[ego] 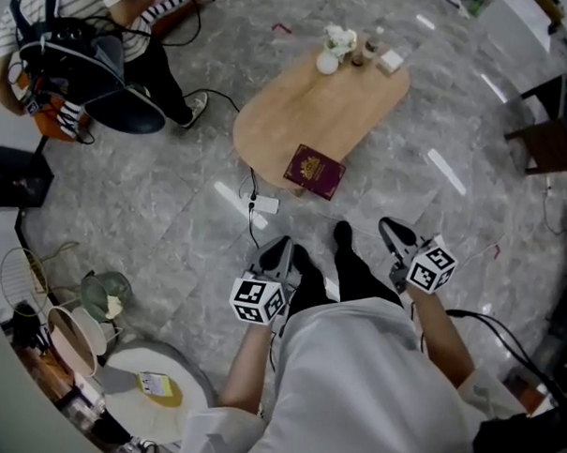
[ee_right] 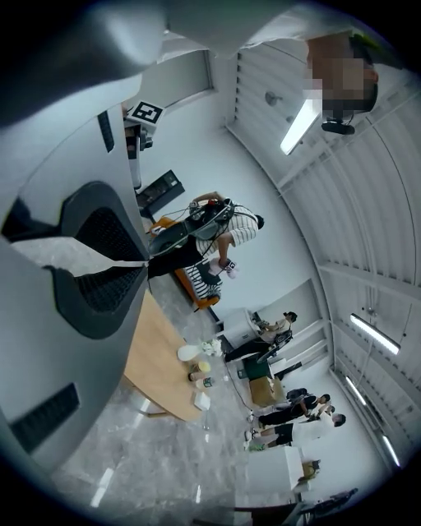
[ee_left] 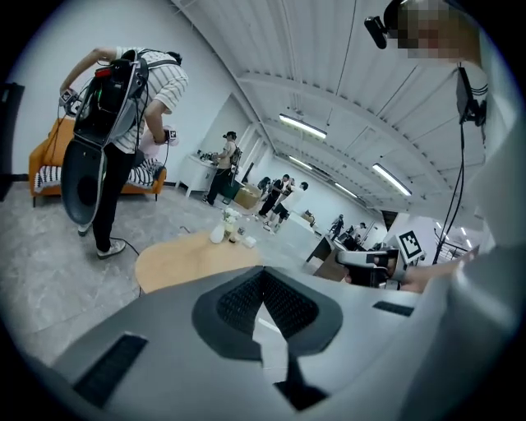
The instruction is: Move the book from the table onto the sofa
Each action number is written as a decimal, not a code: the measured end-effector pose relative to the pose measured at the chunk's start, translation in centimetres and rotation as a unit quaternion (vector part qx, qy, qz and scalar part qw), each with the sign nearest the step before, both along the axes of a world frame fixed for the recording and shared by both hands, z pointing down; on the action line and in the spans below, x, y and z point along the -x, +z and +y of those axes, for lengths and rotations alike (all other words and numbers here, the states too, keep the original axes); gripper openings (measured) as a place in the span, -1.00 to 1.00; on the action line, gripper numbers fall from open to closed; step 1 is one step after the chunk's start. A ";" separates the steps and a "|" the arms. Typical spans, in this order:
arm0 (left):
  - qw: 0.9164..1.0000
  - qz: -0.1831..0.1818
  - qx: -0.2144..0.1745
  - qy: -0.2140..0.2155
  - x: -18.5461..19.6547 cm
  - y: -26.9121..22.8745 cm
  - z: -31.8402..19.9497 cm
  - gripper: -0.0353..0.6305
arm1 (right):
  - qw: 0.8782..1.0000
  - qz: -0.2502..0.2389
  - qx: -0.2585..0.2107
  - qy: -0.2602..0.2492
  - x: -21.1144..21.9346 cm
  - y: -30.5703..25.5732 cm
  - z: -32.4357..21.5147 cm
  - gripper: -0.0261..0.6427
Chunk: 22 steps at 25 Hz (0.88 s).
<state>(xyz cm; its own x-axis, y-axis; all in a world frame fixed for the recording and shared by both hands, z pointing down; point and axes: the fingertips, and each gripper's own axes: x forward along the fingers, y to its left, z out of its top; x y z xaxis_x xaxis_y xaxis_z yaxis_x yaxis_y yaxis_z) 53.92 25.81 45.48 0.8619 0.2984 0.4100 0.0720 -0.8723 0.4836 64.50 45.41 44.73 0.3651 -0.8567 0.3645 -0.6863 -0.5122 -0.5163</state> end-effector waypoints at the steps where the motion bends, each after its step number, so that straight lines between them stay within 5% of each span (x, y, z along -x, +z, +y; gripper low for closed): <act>1: 1.000 -0.004 0.004 0.000 -0.4 0.6 0.2 -0.89 | 1.000 -0.004 0.004 -0.002 -0.6 0.7 0.0 -0.79; 11: 0.998 -0.032 0.011 -0.043 -6.3 6.5 2.0 -0.88 | 0.996 -0.046 0.025 -0.076 -6.8 7.7 -0.9 -0.79; 22: 0.991 -0.099 0.050 -0.077 -10.6 18.3 3.8 -0.74 | 0.978 -0.130 0.048 -0.154 -10.4 20.4 -3.3 -0.78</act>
<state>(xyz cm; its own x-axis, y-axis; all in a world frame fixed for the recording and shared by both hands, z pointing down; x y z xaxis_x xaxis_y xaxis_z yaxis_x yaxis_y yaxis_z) 64.50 29.58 63.80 0.8064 0.2161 0.5505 -0.1637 -0.8129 0.5590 74.89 42.12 65.10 -0.0211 -0.8692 0.4940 -0.6682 -0.3553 -0.6537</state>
